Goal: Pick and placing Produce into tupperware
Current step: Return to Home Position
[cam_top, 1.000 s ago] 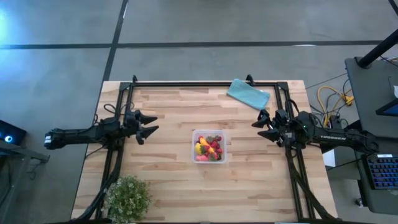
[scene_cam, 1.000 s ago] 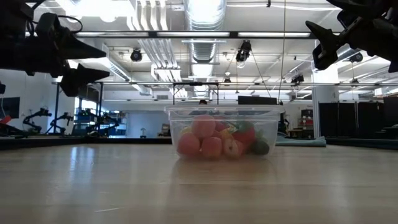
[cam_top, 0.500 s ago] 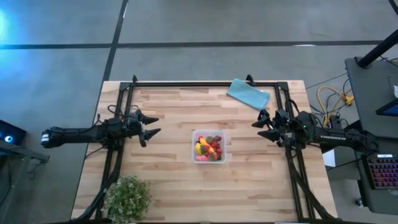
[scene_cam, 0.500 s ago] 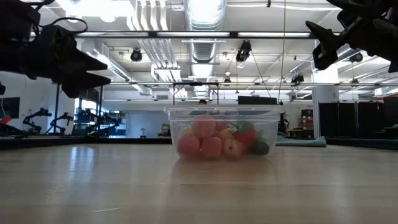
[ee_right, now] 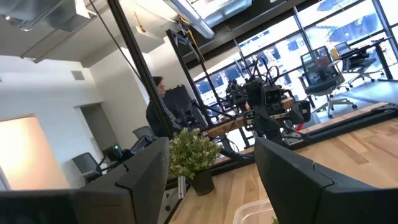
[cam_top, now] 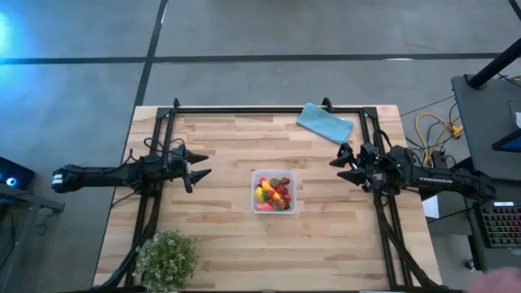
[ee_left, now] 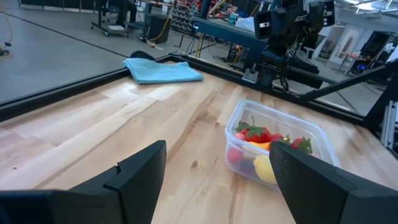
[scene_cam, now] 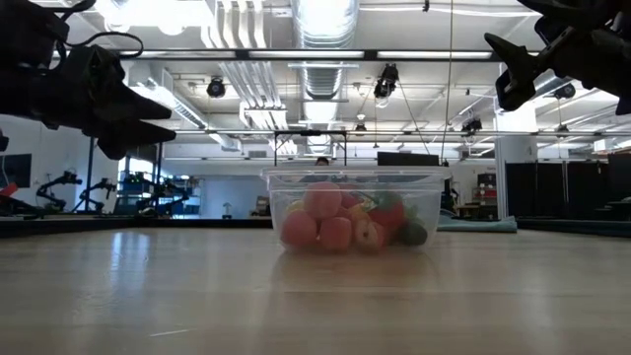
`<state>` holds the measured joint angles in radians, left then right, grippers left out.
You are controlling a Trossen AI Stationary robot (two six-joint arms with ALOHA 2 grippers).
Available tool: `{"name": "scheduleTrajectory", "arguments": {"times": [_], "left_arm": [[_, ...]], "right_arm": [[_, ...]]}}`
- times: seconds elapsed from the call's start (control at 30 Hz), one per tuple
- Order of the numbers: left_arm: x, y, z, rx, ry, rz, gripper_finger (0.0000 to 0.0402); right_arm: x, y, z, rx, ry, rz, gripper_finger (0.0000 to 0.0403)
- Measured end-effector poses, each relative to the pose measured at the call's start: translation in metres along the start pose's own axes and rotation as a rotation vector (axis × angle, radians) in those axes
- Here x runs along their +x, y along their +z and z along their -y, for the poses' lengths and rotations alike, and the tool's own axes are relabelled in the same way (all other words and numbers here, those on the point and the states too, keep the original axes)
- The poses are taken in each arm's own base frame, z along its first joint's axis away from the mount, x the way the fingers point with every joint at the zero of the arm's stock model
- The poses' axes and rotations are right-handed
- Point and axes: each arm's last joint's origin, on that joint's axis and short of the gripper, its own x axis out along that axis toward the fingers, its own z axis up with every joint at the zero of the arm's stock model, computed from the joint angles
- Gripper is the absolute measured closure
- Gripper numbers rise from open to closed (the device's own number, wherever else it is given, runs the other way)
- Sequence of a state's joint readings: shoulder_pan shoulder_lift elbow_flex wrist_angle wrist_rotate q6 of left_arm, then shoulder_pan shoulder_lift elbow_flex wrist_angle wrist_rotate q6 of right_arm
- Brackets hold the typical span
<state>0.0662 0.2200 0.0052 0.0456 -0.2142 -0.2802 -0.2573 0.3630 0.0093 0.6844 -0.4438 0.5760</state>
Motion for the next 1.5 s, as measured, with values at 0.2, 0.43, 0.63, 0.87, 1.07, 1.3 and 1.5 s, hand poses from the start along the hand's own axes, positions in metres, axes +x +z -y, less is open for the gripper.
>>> {"name": "scheduleTrajectory", "arguments": {"times": [0.2,0.43,0.63,0.87,1.07,1.3,1.5], "left_arm": [[0.0005,-0.0007,-0.0001,0.002,0.002,-0.008,0.0130],[0.0009,-0.0013,-0.0001,0.003,0.004,-0.015,0.0130],[0.0009,-0.0013,-0.0001,0.003,0.004,-0.015,0.0130],[0.0009,-0.0013,-0.0001,0.003,0.004,-0.015,0.0130],[0.0009,-0.0013,-0.0001,0.003,0.004,-0.015,0.0130],[0.0009,-0.0013,-0.0001,0.003,0.004,-0.015,0.0130],[0.0009,-0.0014,-0.0002,0.003,0.004,-0.015,0.0130]], "right_arm": [[0.0000,0.0000,0.0000,0.000,0.000,0.000,0.0174],[0.0000,0.0000,0.0000,0.000,0.000,0.000,0.0174],[0.0000,0.0000,0.0000,0.000,0.000,0.000,0.0174],[0.0000,0.0000,0.0000,0.000,0.000,0.000,0.0174],[0.0000,0.0000,0.0000,0.000,0.000,0.000,0.0174],[0.0000,0.0000,0.0000,0.000,0.000,0.000,0.0174],[0.0000,0.0000,0.0000,0.000,0.000,0.000,0.0174]]}}
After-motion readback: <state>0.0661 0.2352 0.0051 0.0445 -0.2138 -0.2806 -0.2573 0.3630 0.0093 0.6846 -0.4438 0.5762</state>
